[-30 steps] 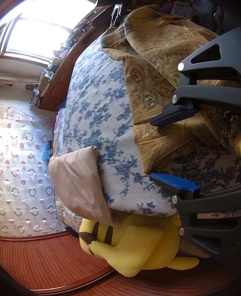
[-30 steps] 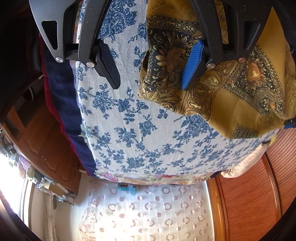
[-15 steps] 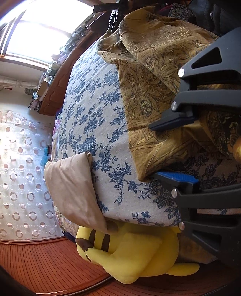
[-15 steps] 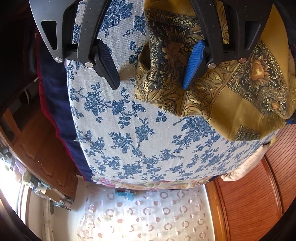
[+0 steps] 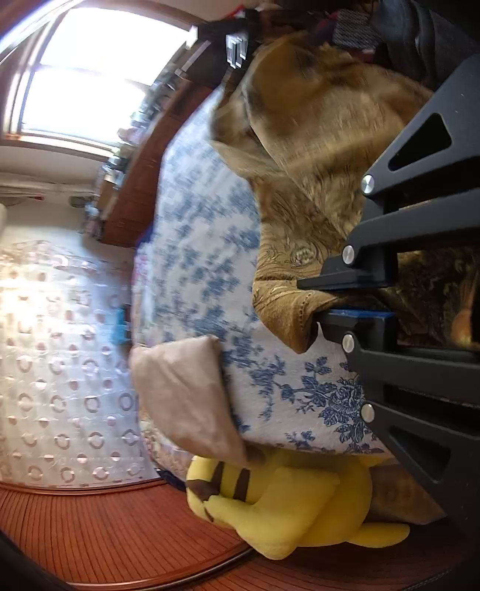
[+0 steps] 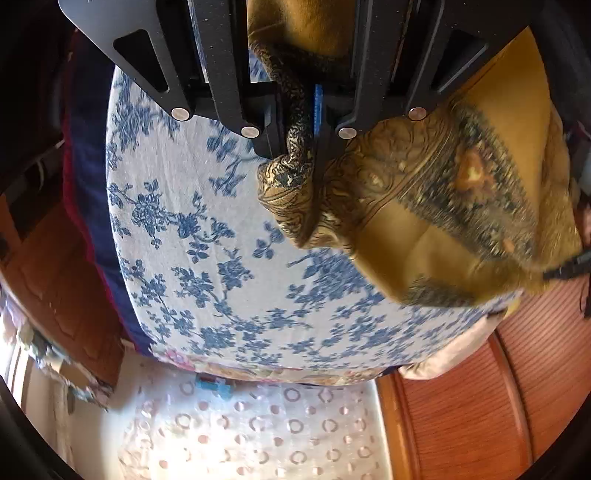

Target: Fold small clothes

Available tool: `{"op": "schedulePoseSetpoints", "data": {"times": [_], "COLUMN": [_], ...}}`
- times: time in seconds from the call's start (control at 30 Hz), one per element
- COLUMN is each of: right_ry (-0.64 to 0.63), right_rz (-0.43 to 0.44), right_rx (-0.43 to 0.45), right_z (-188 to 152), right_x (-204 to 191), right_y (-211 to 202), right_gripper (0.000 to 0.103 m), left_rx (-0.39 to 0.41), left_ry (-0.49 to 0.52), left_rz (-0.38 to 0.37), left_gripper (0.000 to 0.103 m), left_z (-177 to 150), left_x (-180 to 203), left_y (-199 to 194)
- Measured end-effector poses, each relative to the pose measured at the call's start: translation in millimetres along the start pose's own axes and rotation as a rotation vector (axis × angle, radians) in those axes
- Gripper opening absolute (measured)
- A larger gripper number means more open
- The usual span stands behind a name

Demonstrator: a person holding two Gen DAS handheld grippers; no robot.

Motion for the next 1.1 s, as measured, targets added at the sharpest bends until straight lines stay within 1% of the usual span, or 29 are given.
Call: {"op": "schedulePoseSetpoints", "data": {"times": [0.13,0.17,0.23,0.33,0.4,0.5,0.63,0.77,0.83,0.93,1.0,1.1], "right_ry": [-0.001,0.005,-0.002,-0.052,-0.073,-0.095,-0.138,-0.175,-0.182,-0.195,-0.192,-0.18], "right_rz": [-0.027,-0.023,-0.022,-0.059,-0.08,-0.107,-0.146,-0.184,-0.194,-0.218,-0.234,-0.259], "right_rx": [0.101,0.141,0.189,0.27,0.335,0.409,0.501,0.613,0.652,0.692,0.699,0.685], "right_z": [2,4,10,24,36,56,88,124,137,164,186,218], "right_x": [-8,-9,-13,-26,-33,-37,-39,-42,-42,-41,-35,-21], "right_y": [-36,-52,-75,-114,-143,-183,-230,-279,-297,-316,-319,-310], "right_gripper": [0.006,0.006,0.005,0.005,0.005,0.005,0.004,0.004,0.004,0.004,0.004,0.004], "left_rx": [0.094,0.123,0.172,0.255,0.316,0.376,0.463,0.551,0.581,0.614,0.623,0.605], "left_ry": [0.003,0.007,0.017,0.025,0.026,0.032,0.052,0.068,0.068,0.079,0.078,0.081], "left_rz": [-0.029,-0.024,-0.012,-0.003,0.003,0.011,0.025,0.027,0.022,0.045,0.061,0.109], "left_gripper": [0.003,0.003,0.002,0.002,0.002,0.002,0.002,0.002,0.002,0.002,0.002,0.002], "left_z": [12,16,26,42,56,76,115,154,172,199,215,240], "left_x": [11,14,18,23,22,20,17,17,16,14,11,2], "left_y": [-37,-47,-65,-92,-111,-128,-148,-171,-179,-186,-184,-164]}}
Point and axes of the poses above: each gripper's, at about its wrist camera, not at the fingertips, and y roughly the way its jaws point, x to its right, z to its top, the point moved 2 cm from there along y, roughly the way its jaws point, and after that the axes turned 3 degrees about x, right-handed, at the moved point
